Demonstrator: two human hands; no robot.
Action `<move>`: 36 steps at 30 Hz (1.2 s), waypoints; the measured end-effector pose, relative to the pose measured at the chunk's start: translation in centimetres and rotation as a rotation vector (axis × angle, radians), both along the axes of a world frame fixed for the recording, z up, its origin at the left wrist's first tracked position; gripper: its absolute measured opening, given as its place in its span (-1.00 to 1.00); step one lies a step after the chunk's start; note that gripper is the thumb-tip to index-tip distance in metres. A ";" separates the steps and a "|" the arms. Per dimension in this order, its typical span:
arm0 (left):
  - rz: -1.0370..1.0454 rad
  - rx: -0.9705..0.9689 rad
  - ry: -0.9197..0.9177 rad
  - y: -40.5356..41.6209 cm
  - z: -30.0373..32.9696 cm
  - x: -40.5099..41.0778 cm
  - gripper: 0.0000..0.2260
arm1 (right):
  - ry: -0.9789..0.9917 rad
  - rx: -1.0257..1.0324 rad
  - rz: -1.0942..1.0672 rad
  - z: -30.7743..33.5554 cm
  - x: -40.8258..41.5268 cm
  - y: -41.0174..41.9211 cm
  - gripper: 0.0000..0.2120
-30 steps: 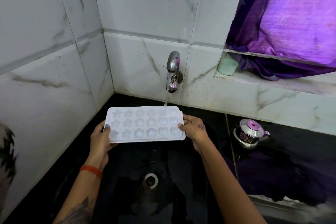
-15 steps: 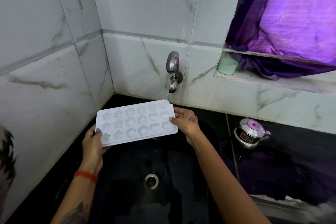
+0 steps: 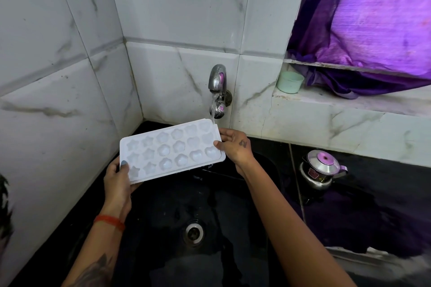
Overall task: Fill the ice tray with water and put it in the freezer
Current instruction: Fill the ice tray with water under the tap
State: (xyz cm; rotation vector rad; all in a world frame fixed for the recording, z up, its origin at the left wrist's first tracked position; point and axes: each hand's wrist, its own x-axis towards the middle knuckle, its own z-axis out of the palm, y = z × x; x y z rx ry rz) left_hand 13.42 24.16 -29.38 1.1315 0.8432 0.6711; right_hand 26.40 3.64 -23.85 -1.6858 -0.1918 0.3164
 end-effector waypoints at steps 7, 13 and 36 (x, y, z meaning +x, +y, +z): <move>-0.009 0.005 0.033 0.1 -0.3 0.6 -0.71 | 0.006 -0.002 -0.026 -0.7 0.7 0.0 -0.62; -0.010 0.020 0.023 0.1 0.1 1.1 -0.73 | 0.030 0.038 -0.030 -0.6 0.9 -0.2 -0.62; -0.179 0.061 0.072 -2.9 -0.1 3.6 -0.72 | 0.107 0.065 -0.179 -3.4 2.0 -4.7 -0.60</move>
